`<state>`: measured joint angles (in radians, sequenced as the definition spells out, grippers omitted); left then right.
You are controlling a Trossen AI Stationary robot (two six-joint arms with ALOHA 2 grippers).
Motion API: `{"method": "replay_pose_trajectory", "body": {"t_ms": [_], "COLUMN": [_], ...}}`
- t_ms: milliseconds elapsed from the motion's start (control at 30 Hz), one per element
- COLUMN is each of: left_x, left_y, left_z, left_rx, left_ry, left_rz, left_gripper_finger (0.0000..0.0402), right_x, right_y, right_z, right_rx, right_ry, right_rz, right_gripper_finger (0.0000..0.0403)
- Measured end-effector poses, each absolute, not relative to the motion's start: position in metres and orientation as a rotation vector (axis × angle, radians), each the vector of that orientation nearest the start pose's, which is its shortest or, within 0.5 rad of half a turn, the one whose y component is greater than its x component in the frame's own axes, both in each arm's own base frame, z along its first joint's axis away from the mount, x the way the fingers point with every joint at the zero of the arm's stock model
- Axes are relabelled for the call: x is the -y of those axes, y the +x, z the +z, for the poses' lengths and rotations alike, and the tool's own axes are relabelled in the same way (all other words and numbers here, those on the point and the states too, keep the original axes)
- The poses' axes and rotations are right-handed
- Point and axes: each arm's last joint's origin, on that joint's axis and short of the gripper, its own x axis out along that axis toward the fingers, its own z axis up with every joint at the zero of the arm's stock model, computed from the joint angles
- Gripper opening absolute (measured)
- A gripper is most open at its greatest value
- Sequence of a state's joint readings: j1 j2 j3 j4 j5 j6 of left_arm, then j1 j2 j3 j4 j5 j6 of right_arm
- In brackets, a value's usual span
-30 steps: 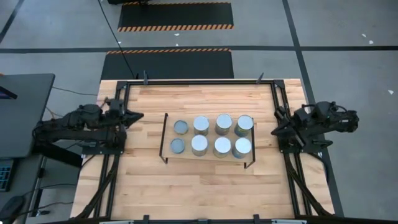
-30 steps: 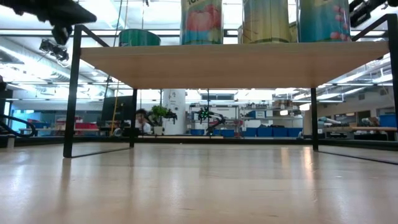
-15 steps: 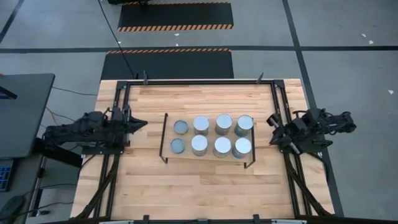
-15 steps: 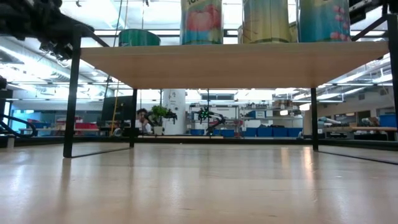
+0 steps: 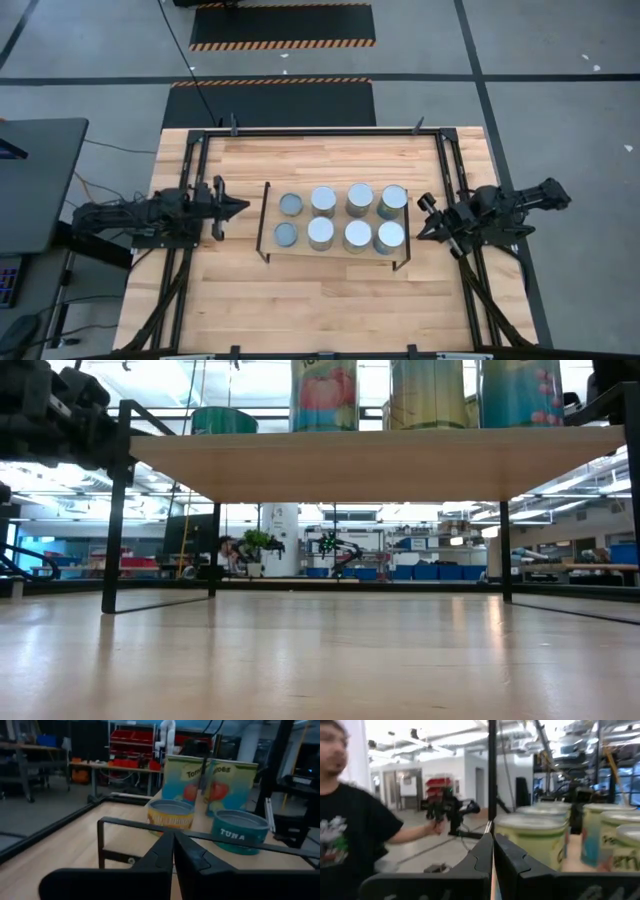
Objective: Pick and place cans onto a shelf
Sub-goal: Return to Home Position
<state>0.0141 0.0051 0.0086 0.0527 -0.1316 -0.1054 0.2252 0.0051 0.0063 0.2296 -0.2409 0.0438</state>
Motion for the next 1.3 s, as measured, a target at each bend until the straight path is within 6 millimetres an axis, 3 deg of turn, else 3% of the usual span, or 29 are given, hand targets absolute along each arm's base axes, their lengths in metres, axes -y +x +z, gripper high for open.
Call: {"method": "replay_pose_trajectory", "body": {"t_ms": [433, 667, 800, 1300], "left_x": [0.000, 0.000, 0.000, 0.000], "left_y": [0.098, 0.098, 0.098, 0.098], "left_z": [0.169, 0.169, 0.169, 0.169], "left_rx": [0.035, 0.034, 0.036, 0.039], "left_ry": [0.016, 0.011, -0.014, -0.016], "left_rz": [0.043, 0.046, 0.047, 0.049], "left_gripper_finger": [0.0020, 0.0020, 0.0020, 0.0020], "right_x": [-0.030, -0.019, -0.016, -0.020], "right_y": [0.093, 0.097, 0.097, 0.096], "right_z": [0.169, 0.171, 0.172, 0.175], "right_rx": [0.033, 0.057, 0.066, 0.090], "right_ry": [0.005, 0.013, 0.000, 0.120], "right_rz": [0.487, 0.118, 0.029, 0.151], "right_gripper_finger": [0.0022, 0.0022, 0.0022, 0.0022]}}
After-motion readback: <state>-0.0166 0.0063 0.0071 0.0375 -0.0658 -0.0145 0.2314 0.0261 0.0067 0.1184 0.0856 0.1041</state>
